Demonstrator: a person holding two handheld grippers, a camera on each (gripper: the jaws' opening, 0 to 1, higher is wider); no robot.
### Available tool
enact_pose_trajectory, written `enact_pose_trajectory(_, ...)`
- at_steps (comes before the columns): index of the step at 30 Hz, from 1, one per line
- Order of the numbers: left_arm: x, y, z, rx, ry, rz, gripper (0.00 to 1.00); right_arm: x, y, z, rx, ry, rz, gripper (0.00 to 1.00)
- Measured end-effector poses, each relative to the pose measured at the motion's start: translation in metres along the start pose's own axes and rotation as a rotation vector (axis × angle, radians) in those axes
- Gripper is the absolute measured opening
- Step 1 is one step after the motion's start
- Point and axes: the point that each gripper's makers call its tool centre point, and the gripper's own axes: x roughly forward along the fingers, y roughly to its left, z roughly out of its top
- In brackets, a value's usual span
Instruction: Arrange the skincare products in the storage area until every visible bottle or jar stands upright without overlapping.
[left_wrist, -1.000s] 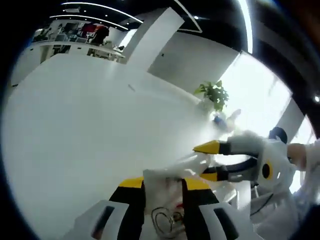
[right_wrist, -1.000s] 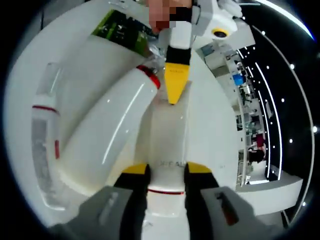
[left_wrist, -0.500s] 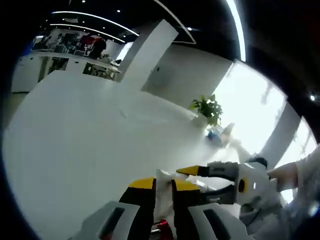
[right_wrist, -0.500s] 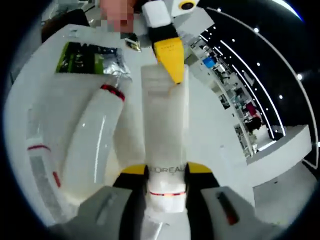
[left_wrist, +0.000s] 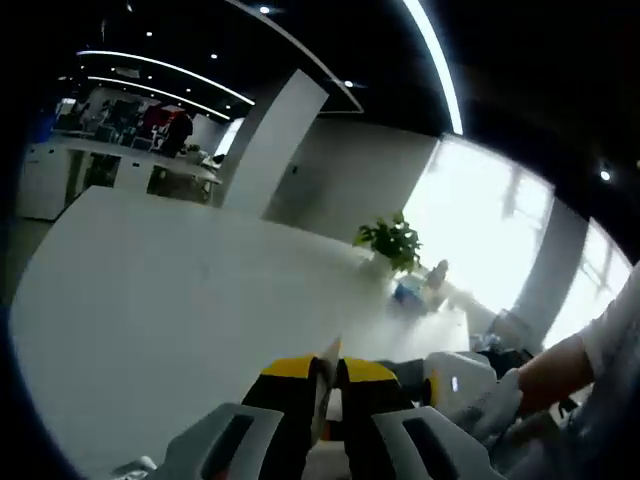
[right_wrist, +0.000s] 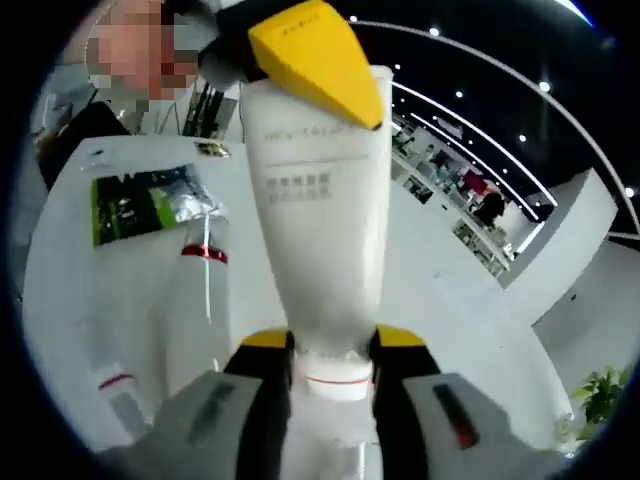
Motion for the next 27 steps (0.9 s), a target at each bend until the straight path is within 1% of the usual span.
enact_pose_trajectory(2,0.003,-0.005,0.001,0.029,0.005,0.007,0.10,-0.001,0.001,0.000,0.030,0.012,0.000,0.30)
enact_pose_trajectory(3,0.004,-0.007,0.001,0.038,0.007,0.006,0.10,-0.002,0.001,-0.001,0.071,0.014,0.001,0.30)
enact_pose_trajectory(6,0.011,-0.014,0.002,0.098,0.017,0.020,0.10,-0.004,-0.001,-0.003,0.122,0.017,-0.003,0.30)
enact_pose_trajectory(8,0.016,-0.017,0.002,0.110,0.013,0.026,0.10,-0.004,-0.003,-0.005,0.159,0.023,-0.005,0.30)
enact_pose_trajectory(9,0.018,-0.018,0.002,0.102,0.011,0.023,0.10,-0.005,-0.004,-0.006,0.171,0.026,-0.007,0.30)
enact_pose_trajectory(11,0.022,-0.021,0.001,0.053,0.003,0.004,0.11,-0.006,-0.004,-0.008,0.196,0.023,-0.004,0.30)
enact_pose_trajectory(12,0.023,-0.022,0.001,0.043,0.002,0.001,0.11,-0.007,-0.005,-0.008,0.206,0.022,-0.003,0.30)
enact_pose_trajectory(13,0.024,-0.022,0.001,0.042,0.001,0.001,0.12,-0.007,-0.005,-0.009,0.211,0.021,-0.003,0.30)
enact_pose_trajectory(14,0.027,-0.024,0.001,0.046,-0.002,0.003,0.12,-0.007,-0.006,-0.010,0.239,0.023,0.001,0.30)
enact_pose_trajectory(16,0.031,-0.027,0.002,0.064,0.005,0.007,0.12,-0.008,-0.007,-0.011,0.253,0.029,0.003,0.30)
enact_pose_trajectory(17,0.032,-0.028,0.002,0.076,0.009,0.009,0.12,-0.008,-0.007,-0.012,0.279,0.031,0.006,0.30)
enact_pose_trajectory(19,0.038,-0.032,0.003,0.102,0.019,0.011,0.12,-0.009,-0.009,-0.013,0.293,0.032,0.008,0.30)
enact_pose_trajectory(20,0.040,-0.033,0.003,0.108,0.020,0.009,0.12,-0.009,-0.009,-0.013,0.314,0.032,0.012,0.30)
enact_pose_trajectory(21,0.041,-0.034,0.003,0.108,0.021,0.010,0.12,-0.009,-0.008,-0.014,0.339,0.031,0.016,0.30)
enact_pose_trajectory(22,0.042,-0.034,0.003,0.107,0.021,0.010,0.13,-0.009,-0.009,-0.014,0.340,0.032,0.016,0.30)
enact_pose_trajectory(23,0.044,-0.034,0.003,0.101,0.022,0.012,0.14,-0.009,-0.009,-0.014,0.360,0.031,0.020,0.30)
enact_pose_trajectory(24,0.047,-0.035,0.002,0.096,0.021,0.010,0.15,-0.009,-0.008,-0.014,0.398,0.031,0.024,0.30)
enact_pose_trajectory(25,0.049,-0.036,0.002,0.092,0.020,0.004,0.16,-0.008,-0.007,-0.014,0.412,0.031,0.027,0.30)
enact_pose_trajectory(27,0.053,-0.043,0.000,0.073,0.010,-0.032,0.18,-0.007,-0.005,-0.016,0.470,0.039,0.035,0.30)
